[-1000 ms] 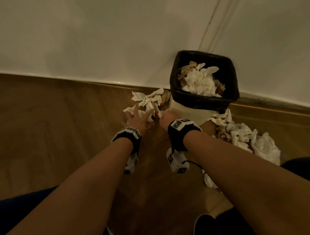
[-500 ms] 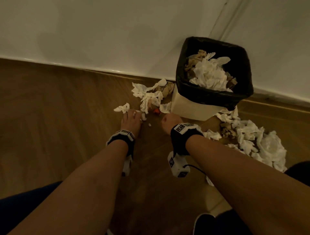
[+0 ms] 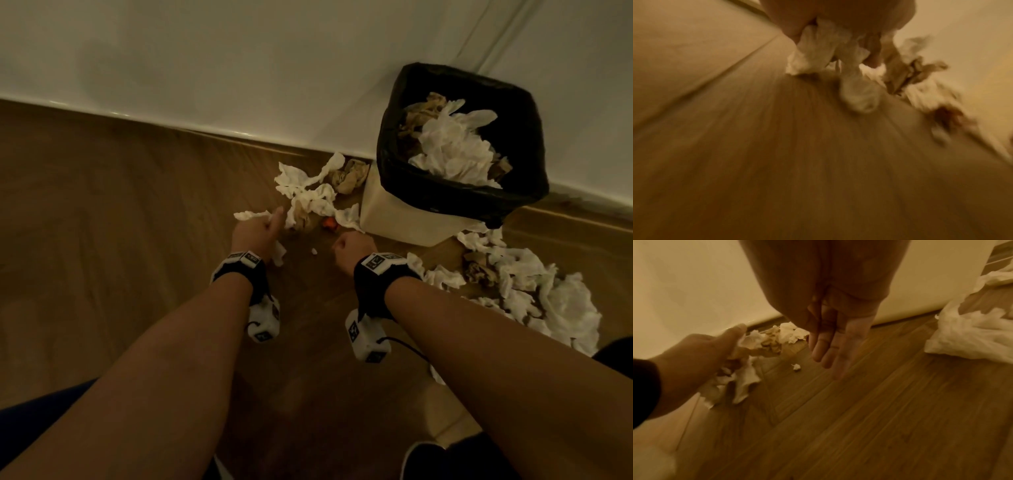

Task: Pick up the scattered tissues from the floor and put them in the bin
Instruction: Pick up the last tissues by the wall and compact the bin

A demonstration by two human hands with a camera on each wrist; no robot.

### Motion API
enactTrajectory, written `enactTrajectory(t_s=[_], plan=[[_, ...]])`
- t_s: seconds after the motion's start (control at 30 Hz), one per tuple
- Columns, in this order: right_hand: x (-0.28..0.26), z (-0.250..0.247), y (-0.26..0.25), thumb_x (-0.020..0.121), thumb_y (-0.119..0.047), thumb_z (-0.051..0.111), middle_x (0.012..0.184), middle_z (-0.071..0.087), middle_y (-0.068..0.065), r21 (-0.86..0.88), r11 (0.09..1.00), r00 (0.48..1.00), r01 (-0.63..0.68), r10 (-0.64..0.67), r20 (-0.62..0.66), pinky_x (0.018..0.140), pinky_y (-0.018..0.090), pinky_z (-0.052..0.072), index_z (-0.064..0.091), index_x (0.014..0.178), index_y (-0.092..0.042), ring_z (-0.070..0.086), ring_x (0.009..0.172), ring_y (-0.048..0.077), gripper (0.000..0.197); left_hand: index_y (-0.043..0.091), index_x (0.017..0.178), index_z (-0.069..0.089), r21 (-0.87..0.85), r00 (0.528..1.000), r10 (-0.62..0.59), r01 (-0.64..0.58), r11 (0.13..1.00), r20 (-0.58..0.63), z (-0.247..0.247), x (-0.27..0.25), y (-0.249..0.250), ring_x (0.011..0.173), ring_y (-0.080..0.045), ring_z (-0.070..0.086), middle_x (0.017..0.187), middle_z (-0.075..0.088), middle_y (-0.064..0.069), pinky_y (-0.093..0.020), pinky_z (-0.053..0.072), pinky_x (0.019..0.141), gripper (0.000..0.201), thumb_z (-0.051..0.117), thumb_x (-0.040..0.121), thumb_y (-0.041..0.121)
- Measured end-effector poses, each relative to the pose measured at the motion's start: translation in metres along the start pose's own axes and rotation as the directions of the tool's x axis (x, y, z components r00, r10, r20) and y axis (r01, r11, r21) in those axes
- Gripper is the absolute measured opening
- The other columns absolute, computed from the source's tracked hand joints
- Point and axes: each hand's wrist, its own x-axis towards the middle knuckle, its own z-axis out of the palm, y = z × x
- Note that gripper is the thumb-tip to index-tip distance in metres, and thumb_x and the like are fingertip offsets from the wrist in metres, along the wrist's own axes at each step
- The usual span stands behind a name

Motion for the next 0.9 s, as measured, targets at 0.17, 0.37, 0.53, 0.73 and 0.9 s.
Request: enactTrajectory(t_s=[0.17, 0.37, 0.53, 0.73, 0.9], plan=[[0.003, 0.001, 0.002, 0.097, -0.014, 0.035, 0.134, 0.052, 0.015, 0.059, 0.997, 0.996, 0.041, -0.036, -0.087, 0.094, 0.031, 0.043, 0.059, 0.122, -0.005, 0.053, 0.117, 0.029, 0.036, 0.014, 0.054, 0.048, -0.345, 0.947, -0.281, 0.215, 0.914, -0.155, -0.014, 0.002, -0.008, 0.058, -0.022, 0.051, 0.055, 0.047, 0.0, -0.031, 0.04, 0.056, 0.044, 0.05, 0.089, 0.041], [0.011, 0.004, -0.001, 0.094, -0.012, 0.041, 0.137, 0.042, 0.012, 0.066, 0.992, 0.987, 0.105, -0.096, -0.126, 0.104, 0.033, 0.037, 0.061, 0.117, -0.014, 0.044, 0.125, 0.028, 0.03, 0.016, 0.06, 0.051, -0.696, 0.848, -0.513, 0.287, 0.658, -0.136, -0.029, 0.01, -0.027, 0.07, -0.024, 0.057, 0.071, 0.057, -0.011, -0.042, 0.052, 0.066, 0.021, 0.055, 0.078, 0.024], [0.017, 0.009, -0.01, 0.09, -0.008, 0.043, 0.126, 0.041, 0.011, 0.027, 0.99, 0.978, 0.137, -0.131, -0.161, 0.098, 0.037, 0.039, 0.057, 0.11, -0.013, 0.043, 0.118, 0.031, 0.025, 0.011, 0.104, 0.058, -0.779, 0.813, -0.579, 0.325, 0.536, -0.06, -0.034, 0.014, -0.034, 0.095, -0.033, 0.064, 0.101, 0.065, -0.014, -0.043, 0.053, 0.086, 0.019, 0.05, 0.087, 0.012], [0.016, 0.019, -0.015, 0.091, -0.014, 0.047, 0.139, 0.028, 0.01, -0.038, 0.995, 0.97, 0.093, -0.099, -0.222, 0.096, 0.039, 0.04, 0.042, 0.131, -0.02, 0.03, 0.127, 0.035, 0.041, 0.007, 0.125, 0.05, -0.753, 0.825, -0.558, 0.31, 0.58, -0.091, -0.04, 0.012, -0.032, 0.106, -0.029, 0.055, 0.118, 0.058, -0.015, -0.038, 0.043, 0.091, 0.032, 0.036, 0.099, 0.019], [0.021, 0.018, -0.016, 0.087, -0.035, 0.057, 0.149, 0.015, 0.007, -0.057, 0.992, 0.957, 0.112, -0.123, -0.263, 0.101, 0.045, 0.037, 0.03, 0.141, -0.031, 0.019, 0.134, 0.04, 0.06, 0.03, 0.073, 0.067, -0.807, 0.856, -0.516, 0.302, 0.507, -0.004, -0.043, 0.002, -0.03, 0.076, -0.016, 0.058, 0.08, 0.065, 0.003, -0.031, 0.045, 0.066, 0.049, 0.034, 0.091, 0.061]])
